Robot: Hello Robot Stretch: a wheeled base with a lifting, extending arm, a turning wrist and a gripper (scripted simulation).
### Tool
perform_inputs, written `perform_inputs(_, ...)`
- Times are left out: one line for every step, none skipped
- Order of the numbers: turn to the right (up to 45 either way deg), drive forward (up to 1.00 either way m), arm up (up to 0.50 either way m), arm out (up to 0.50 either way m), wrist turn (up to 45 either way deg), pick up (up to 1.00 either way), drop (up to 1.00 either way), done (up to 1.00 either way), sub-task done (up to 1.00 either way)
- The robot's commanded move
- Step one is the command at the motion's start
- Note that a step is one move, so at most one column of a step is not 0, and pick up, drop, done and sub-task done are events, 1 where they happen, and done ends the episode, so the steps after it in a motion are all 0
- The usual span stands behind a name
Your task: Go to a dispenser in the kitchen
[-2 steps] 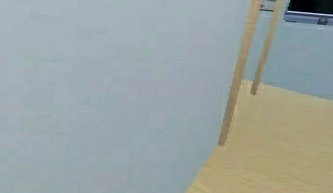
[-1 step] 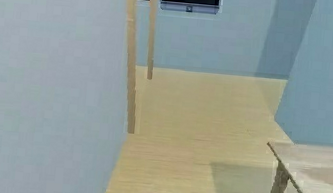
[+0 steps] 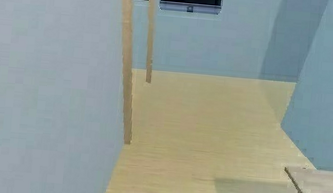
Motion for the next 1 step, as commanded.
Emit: perform_inputs(45.0, 0.0, 0.0, 0.0, 0.0, 0.0, 0.0, 0.0, 0.0)
